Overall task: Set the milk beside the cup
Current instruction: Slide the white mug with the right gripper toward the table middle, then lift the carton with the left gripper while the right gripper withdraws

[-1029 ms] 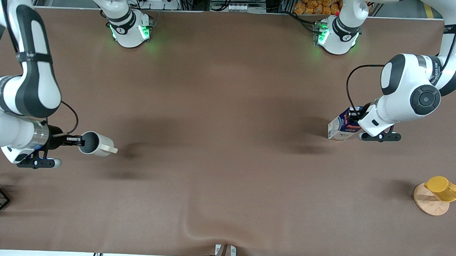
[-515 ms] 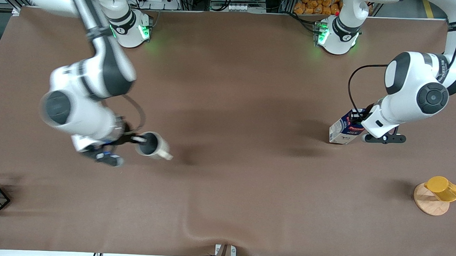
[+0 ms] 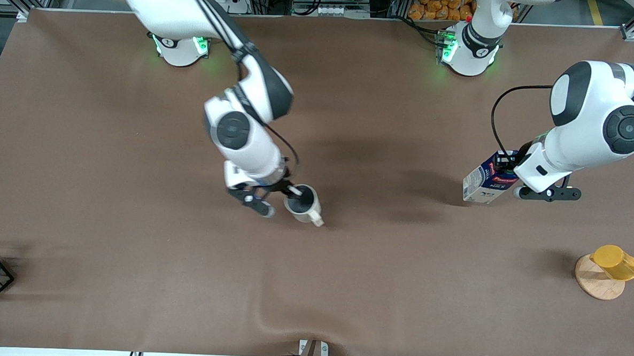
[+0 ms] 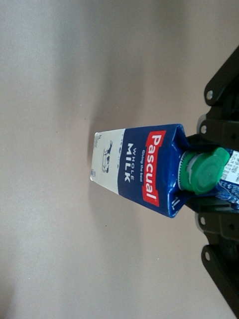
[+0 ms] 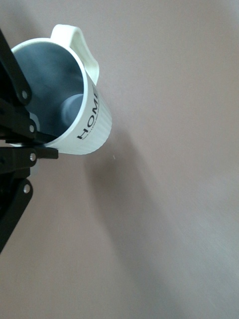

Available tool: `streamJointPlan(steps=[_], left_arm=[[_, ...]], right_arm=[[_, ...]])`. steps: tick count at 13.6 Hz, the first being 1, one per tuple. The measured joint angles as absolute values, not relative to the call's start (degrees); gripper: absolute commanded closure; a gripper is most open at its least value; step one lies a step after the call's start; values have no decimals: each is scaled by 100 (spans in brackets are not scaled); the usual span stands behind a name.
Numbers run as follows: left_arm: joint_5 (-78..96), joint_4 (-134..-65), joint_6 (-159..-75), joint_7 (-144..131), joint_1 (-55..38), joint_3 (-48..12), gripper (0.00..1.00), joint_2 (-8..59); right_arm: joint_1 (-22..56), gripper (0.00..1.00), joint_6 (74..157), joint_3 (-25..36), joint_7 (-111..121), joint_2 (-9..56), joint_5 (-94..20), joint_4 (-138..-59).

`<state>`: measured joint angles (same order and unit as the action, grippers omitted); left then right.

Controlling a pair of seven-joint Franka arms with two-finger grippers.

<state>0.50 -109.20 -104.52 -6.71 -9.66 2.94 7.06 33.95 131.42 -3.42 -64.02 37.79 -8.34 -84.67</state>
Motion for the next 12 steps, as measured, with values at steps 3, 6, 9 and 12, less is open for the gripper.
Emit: streamJointPlan(steps=[3,6,9,12], left_arm=[[50,-10750,-10232,-679,-1020,122,62,705],[51,-10491,-9982,-893,-1054,-257,62,704],[53,-10406,-9878,-1093,-1070,-637,63,705],[62,-10364,-9866,-1322,-1072,-941,63,712]], right_arm=[[3528,100,13331,-295,-6479,4141,-757,-8302],[3528,100,13160,-250,-6478,4147,-584,-8280],[3533,94,12879,-251,-6479,4167,-360,-8277],[3572,0,12877,-252,-6507,4250,-332,-8275]])
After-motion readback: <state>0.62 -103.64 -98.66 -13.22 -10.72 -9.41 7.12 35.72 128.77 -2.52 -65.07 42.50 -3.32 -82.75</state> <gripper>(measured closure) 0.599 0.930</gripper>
